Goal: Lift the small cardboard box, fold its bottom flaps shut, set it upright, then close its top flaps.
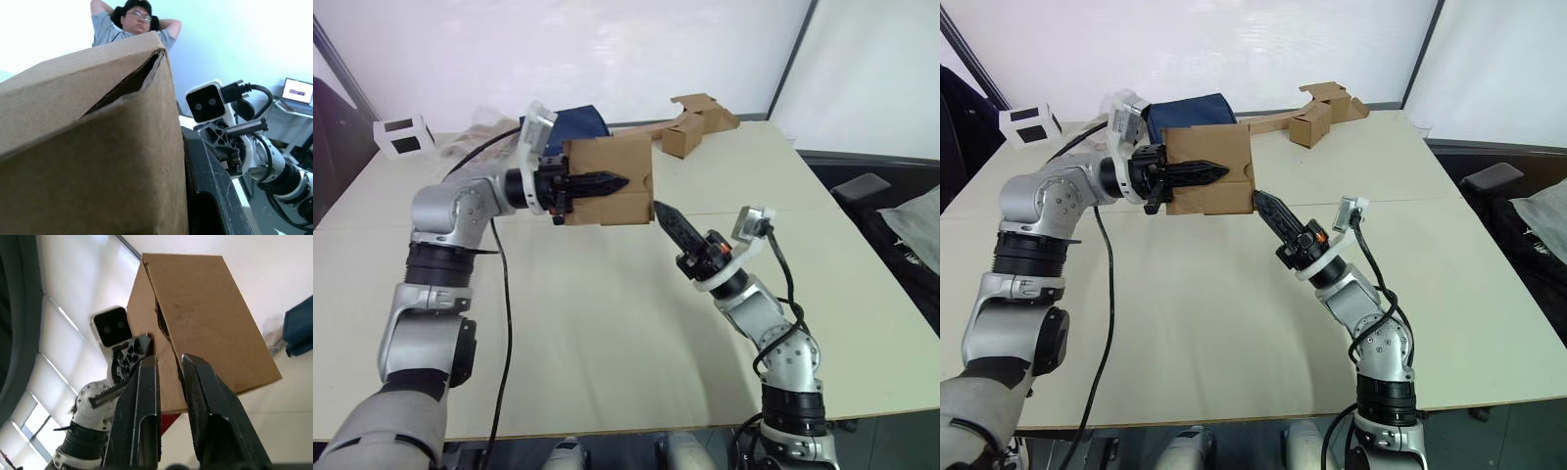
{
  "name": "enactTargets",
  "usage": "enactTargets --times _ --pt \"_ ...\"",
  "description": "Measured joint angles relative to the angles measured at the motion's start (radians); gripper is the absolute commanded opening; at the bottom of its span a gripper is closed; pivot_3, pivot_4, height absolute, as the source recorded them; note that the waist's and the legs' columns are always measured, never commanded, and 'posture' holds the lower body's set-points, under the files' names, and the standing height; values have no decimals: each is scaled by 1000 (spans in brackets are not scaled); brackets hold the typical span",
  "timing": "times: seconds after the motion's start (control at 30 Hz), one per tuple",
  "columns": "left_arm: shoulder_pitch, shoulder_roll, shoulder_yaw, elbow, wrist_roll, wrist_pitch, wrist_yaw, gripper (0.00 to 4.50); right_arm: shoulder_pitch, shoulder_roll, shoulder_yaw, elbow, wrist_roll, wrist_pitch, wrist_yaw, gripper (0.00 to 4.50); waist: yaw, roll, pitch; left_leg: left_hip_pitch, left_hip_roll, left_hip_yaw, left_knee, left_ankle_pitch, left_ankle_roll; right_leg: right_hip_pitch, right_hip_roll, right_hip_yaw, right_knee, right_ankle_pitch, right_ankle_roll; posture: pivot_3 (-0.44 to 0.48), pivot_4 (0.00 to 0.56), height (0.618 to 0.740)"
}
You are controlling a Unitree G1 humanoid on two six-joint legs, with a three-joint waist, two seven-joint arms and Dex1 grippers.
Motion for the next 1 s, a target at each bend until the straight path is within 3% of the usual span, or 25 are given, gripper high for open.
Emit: enactTargets --times 0.4,0.53,0.83,1.0 --pt "-11 -20 -2 -4 3 1 3 0 -27 16 101 -8 -8 18 13 764 1 0 0 0 0 0 0 0 0 0 0 0 0 0 0 0 150 740" --pt "-11 -11 -2 -9 3 5 2 0 -19 -32 95 -34 -11 27 17 764 1 0 0 0 0 0 0 0 0 0 0 0 0 0 0 0 150 740" --pt "-10 57 0 -56 -30 66 -38 0 8 -211 -83 -116 129 49 -7 764 1 0 0 0 0 0 0 -2 3 0 0 0 0 0 0 0 150 740" --pt "-7 88 8 -109 -83 137 -57 0 -30 -244 -188 45 100 -24 -40 764 1 0 0 0 0 0 0 -2 3 0 0 0 0 0 0 0 150 740"
